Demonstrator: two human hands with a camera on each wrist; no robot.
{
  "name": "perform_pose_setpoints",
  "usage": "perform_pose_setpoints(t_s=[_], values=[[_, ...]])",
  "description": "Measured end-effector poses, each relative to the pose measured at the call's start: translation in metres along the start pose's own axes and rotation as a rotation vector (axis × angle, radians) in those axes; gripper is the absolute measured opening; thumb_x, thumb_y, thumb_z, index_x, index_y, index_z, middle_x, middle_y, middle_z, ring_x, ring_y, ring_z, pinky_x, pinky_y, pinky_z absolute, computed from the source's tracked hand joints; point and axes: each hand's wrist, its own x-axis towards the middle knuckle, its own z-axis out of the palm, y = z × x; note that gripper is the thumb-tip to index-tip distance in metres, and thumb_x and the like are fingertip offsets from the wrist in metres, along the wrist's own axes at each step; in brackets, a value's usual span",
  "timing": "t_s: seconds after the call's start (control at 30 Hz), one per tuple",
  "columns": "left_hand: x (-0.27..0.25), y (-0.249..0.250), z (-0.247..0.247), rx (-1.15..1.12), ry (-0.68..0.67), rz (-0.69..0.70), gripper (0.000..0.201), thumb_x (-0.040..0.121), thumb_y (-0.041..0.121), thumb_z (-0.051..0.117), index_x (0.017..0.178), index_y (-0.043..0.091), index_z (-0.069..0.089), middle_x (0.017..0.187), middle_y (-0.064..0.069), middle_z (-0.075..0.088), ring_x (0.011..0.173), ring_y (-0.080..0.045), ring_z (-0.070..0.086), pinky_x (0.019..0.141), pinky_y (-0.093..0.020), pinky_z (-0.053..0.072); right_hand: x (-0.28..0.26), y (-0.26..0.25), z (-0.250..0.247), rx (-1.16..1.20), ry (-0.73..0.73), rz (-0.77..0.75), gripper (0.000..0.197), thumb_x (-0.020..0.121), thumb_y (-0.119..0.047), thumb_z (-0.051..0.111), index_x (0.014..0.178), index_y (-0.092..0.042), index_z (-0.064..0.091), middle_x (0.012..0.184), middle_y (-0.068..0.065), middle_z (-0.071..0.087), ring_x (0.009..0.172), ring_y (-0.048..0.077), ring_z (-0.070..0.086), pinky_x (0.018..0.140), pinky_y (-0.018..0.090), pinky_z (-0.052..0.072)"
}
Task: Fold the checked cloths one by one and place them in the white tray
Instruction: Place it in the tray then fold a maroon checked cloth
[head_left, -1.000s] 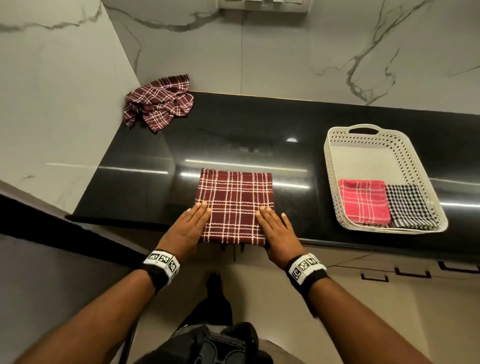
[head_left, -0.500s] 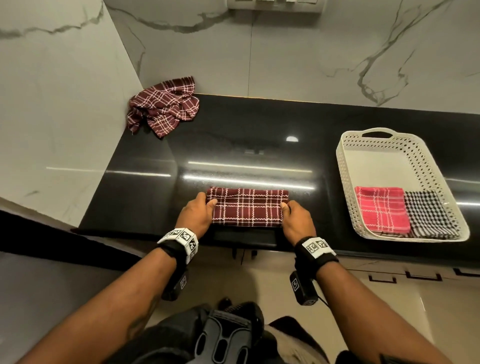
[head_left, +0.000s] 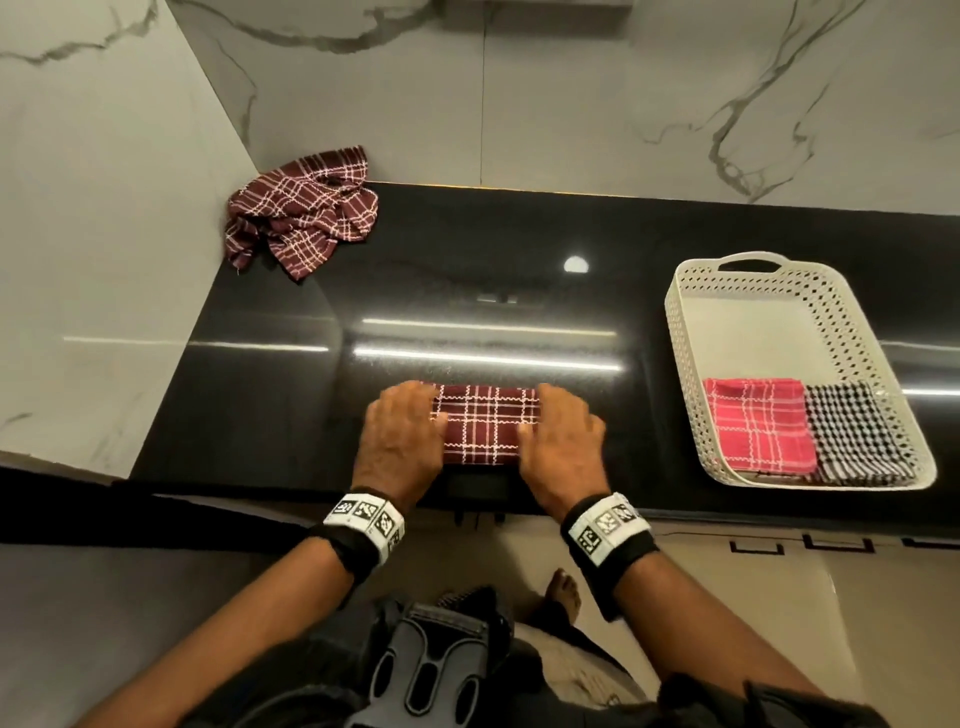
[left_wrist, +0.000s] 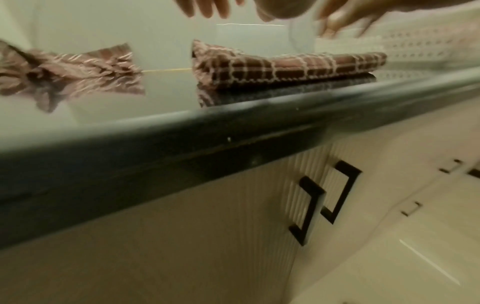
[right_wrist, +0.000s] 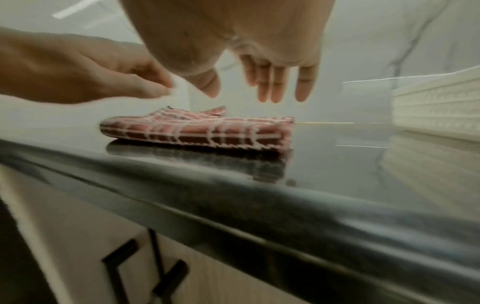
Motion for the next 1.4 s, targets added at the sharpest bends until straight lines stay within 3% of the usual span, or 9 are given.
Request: perform_pose_setpoints(t_s=[0.07, 0.13, 0.37, 0.5, 0.67, 0.83, 1.1, 1.23, 1.4], values=[[-0.005, 0.004, 0.016, 0.114, -0.172, 0.255, 0.053, 0.097, 0.034, 0.046, 0.144, 0.010, 0.043, 0.152, -0.012, 0.041, 0.141, -0.031, 0.037, 0.117, -0.047, 0.025, 0.001, -0.013, 0.009, -0.003, -0.267, -0.199, 0.062, 0.099, -0.041, 0.040, 0.152, -0.014, 0.022, 0.159, 0.008, 0.025, 0.149, 0.029, 0.019, 0.117, 0.057, 0.020], [-0.004, -0.004, 0.024, 0.199, -0.309, 0.225, 0.065, 0.099, 0.046, 0.033, 0.153, 0.010, 0.032, 0.162, -0.010, 0.024, 0.150, -0.027, 0.022, 0.121, -0.049, 0.016, 0.009, -0.007, 0.021, -0.079, -0.490, -0.277, 0.073, 0.101, -0.054, 0.027, 0.158, -0.018, -0.001, 0.166, 0.002, -0.010, 0.152, 0.021, -0.012, 0.120, 0.060, 0.000], [-0.005, -0.019, 0.020, 0.264, -0.417, 0.090, 0.079, 0.096, 0.061, 0.019, 0.156, 0.009, 0.023, 0.164, -0.009, 0.019, 0.152, -0.022, 0.016, 0.122, -0.050, 0.009, 0.021, 0.048, 0.011, -0.200, -0.597, -0.134, 0.096, 0.089, -0.078, 0.015, 0.155, -0.017, -0.018, 0.159, 0.000, -0.031, 0.147, 0.019, -0.028, 0.116, 0.056, -0.020], [-0.007, -0.001, 0.015, 0.247, -0.315, 0.093, 0.074, 0.097, 0.054, 0.030, 0.155, 0.007, 0.025, 0.163, -0.012, 0.020, 0.151, -0.027, 0.017, 0.121, -0.053, 0.009, 0.026, 0.048, -0.003, -0.216, -0.521, -0.129, 0.097, 0.091, -0.075, 0.022, 0.155, -0.012, -0.015, 0.160, 0.005, -0.027, 0.148, 0.022, -0.027, 0.116, 0.057, -0.017], [-0.021, 0.014, 0.017, 0.177, -0.344, 0.379, 0.052, 0.097, 0.046, 0.038, 0.141, 0.023, 0.050, 0.144, -0.002, 0.052, 0.127, -0.024, 0.052, 0.106, -0.045, 0.035, 0.026, 0.038, -0.006, -0.213, -0.533, -0.290, 0.087, 0.094, -0.070, 0.028, 0.158, -0.017, 0.003, 0.167, 0.005, -0.005, 0.153, 0.021, -0.008, 0.119, 0.062, -0.004], [-0.001, -0.016, -0.004, 0.224, -0.396, 0.231, 0.057, 0.092, 0.040, 0.035, 0.145, 0.024, 0.046, 0.156, -0.001, 0.040, 0.147, -0.025, 0.029, 0.121, -0.051, 0.015, -0.012, 0.012, -0.011, -0.172, -0.452, -0.305, 0.068, 0.092, -0.070, 0.032, 0.144, -0.027, 0.037, 0.141, 0.003, 0.044, 0.126, 0.025, 0.041, 0.105, 0.050, 0.029], [-0.042, -0.036, -0.001, 0.184, -0.649, 0.360, 0.104, 0.078, 0.048, 0.049, 0.157, 0.017, -0.010, 0.164, -0.005, -0.018, 0.151, -0.018, -0.016, 0.124, -0.042, -0.004, -0.011, -0.003, 0.013, -0.138, -0.562, -0.511, 0.115, 0.081, -0.058, 0.068, 0.158, -0.019, -0.007, 0.165, -0.001, -0.014, 0.150, 0.015, -0.017, 0.121, 0.049, -0.009], [-0.057, -0.040, 0.009, 0.178, -0.436, 0.392, 0.087, 0.084, 0.043, 0.055, 0.157, 0.012, 0.019, 0.165, -0.010, 0.015, 0.152, -0.025, 0.016, 0.122, -0.045, 0.015, -0.018, 0.007, 0.031, -0.173, -0.495, -0.535, 0.105, 0.083, -0.042, 0.070, 0.158, -0.019, 0.001, 0.166, 0.002, -0.003, 0.152, 0.019, -0.006, 0.122, 0.052, 0.000], [-0.078, -0.046, 0.013, -0.038, -0.273, 0.392, 0.051, 0.090, 0.028, 0.051, 0.137, 0.010, 0.055, 0.140, -0.012, 0.055, 0.125, -0.029, 0.054, 0.104, -0.045, 0.047, -0.046, 0.017, 0.041, 0.104, -0.296, -0.515, 0.070, 0.079, -0.021, 0.076, 0.143, -0.022, 0.047, 0.152, 0.001, 0.044, 0.142, 0.021, 0.037, 0.113, 0.050, 0.032]])
